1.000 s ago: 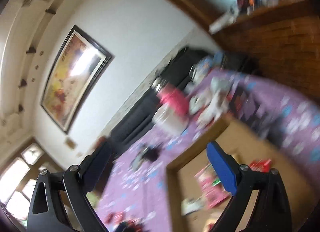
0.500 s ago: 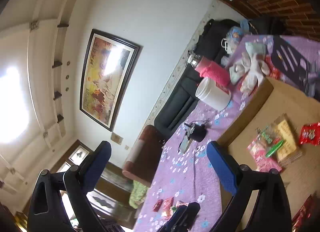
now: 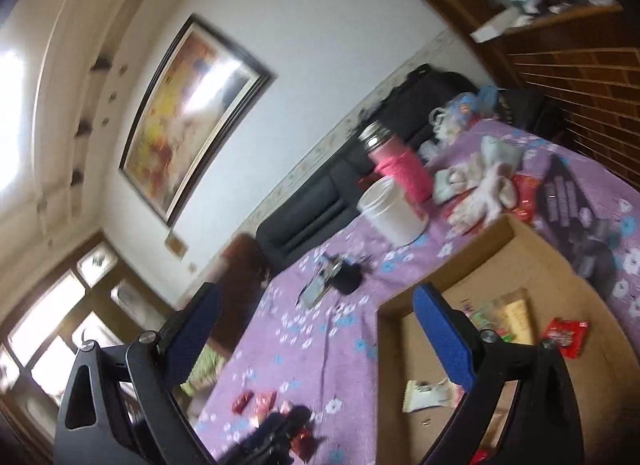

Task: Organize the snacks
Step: 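Move both open tools back toward the snack pile, then grasp the red candy with a face print with the left tool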

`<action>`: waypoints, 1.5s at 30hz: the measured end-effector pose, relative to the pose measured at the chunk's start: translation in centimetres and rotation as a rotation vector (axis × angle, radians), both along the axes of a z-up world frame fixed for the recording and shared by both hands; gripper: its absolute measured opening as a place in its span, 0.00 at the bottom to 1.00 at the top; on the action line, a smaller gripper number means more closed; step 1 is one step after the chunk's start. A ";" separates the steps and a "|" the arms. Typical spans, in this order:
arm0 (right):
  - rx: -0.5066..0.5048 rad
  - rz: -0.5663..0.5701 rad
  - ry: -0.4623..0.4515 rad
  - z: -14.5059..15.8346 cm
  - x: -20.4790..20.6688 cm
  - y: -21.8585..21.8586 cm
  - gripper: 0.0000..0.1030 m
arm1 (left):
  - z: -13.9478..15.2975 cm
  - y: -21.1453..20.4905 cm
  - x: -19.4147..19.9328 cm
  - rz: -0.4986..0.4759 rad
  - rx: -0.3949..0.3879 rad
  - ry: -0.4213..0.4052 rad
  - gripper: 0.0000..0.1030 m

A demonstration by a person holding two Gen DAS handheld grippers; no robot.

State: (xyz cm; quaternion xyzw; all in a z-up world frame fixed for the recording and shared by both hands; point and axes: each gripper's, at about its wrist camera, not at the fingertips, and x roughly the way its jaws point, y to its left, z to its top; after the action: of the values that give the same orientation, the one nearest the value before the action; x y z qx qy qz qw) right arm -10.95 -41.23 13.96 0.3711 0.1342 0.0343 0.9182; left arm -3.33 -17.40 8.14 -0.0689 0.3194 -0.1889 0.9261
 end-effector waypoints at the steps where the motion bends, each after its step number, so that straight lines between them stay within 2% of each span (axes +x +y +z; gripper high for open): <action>1: -0.026 0.018 0.026 0.0 0.4 0.7 0.94 | 0.2 0.4 0.2 0.011 0.008 0.003 0.58; 5: -0.107 0.117 0.136 -0.4 2.3 3.2 0.94 | 1.5 2.8 1.2 0.049 0.049 0.033 0.59; 7: -0.162 0.133 0.175 -0.8 2.8 4.6 0.94 | 2.1 4.5 1.8 0.069 0.072 0.046 0.65; 11: -0.241 0.225 0.265 -2.2 4.4 7.6 0.94 | 2.9 9.6 3.5 0.120 0.113 0.075 0.66; 13: -0.267 0.290 0.304 -3.0 5.0 9.1 0.94 | 3.0 12.3 4.7 0.157 0.158 0.086 0.66; 19: -0.426 0.351 0.343 -3.3 5.2 12.6 0.94 | 1.6 19.9 9.6 0.210 0.264 0.157 0.66; 21: -0.444 0.361 0.344 -3.4 5.0 13.1 0.94 | 0.8 21.6 11.4 0.218 0.285 0.186 0.66; 24: -0.447 0.369 0.347 -3.7 5.1 13.2 0.94 | -0.6 22.5 13.6 0.216 0.317 0.201 0.66; 28: -0.441 0.366 0.362 -4.1 5.4 13.0 0.94 | -2.7 21.5 15.5 0.171 0.351 0.227 0.66; 30: -0.437 0.371 0.368 -4.3 5.6 12.9 0.94 | -3.9 20.9 16.3 0.188 0.399 0.225 0.66; 32: -0.438 0.375 0.374 -4.4 5.7 12.9 0.94 | -4.8 20.6 17.1 0.180 0.400 0.242 0.66; 34: -0.439 0.383 0.374 -4.5 5.8 13.1 0.94 | -5.8 20.5 17.7 0.195 0.411 0.260 0.51; 35: -0.439 0.387 0.375 -4.5 5.8 13.1 0.94 | -5.7 20.6 17.6 0.200 0.391 0.246 0.47; 37: -0.439 0.393 0.380 -4.7 5.9 13.2 0.94 | -5.7 20.5 17.4 0.188 0.370 0.251 0.27; 40: -0.443 0.402 0.386 -4.9 6.0 13.4 0.94 | -5.4 20.6 16.7 0.222 0.383 0.267 0.18; 42: -0.444 0.412 0.387 -5.0 6.0 13.6 0.94 | -5.0 20.9 15.8 0.232 0.366 0.277 0.18; 45: -0.457 0.438 0.382 -5.1 6.0 14.1 0.94 | -3.5 21.4 13.0 0.264 0.331 0.235 0.18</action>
State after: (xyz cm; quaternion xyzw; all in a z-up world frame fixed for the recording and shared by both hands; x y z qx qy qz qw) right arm -4.92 -27.09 8.89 0.1189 0.3834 0.1292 0.9067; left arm 9.67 3.99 4.67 0.0213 0.4398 -0.0019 0.8978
